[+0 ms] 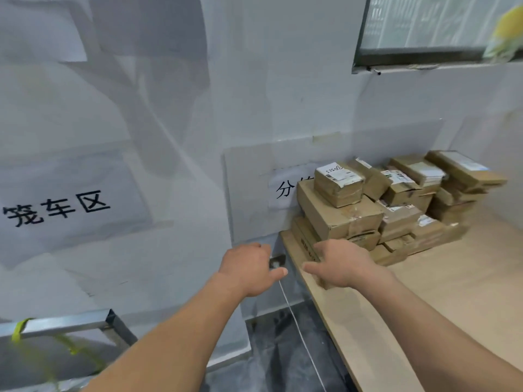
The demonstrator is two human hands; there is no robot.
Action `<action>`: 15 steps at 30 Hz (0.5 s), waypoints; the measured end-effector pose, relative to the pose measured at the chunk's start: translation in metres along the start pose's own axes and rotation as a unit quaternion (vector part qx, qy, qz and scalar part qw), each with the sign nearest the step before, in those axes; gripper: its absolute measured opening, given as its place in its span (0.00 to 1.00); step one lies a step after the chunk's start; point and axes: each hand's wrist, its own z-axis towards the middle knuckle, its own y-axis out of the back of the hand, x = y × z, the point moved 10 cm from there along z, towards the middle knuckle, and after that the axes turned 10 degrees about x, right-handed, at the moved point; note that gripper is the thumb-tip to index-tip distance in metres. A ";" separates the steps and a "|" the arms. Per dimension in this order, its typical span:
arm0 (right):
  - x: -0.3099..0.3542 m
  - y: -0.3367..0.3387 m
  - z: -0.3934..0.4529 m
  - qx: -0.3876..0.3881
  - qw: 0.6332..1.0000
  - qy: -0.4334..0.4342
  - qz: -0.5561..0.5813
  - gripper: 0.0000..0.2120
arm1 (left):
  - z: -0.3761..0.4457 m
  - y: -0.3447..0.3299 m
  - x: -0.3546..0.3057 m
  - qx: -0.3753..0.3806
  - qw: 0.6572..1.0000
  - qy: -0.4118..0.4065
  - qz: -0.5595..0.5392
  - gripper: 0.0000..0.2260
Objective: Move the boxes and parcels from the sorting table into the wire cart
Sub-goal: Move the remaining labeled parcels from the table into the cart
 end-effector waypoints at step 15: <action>-0.122 0.047 0.056 -0.025 0.998 -0.060 0.026 0.26 | 0.103 0.044 -0.087 -0.016 0.999 -0.049 -0.002 0.28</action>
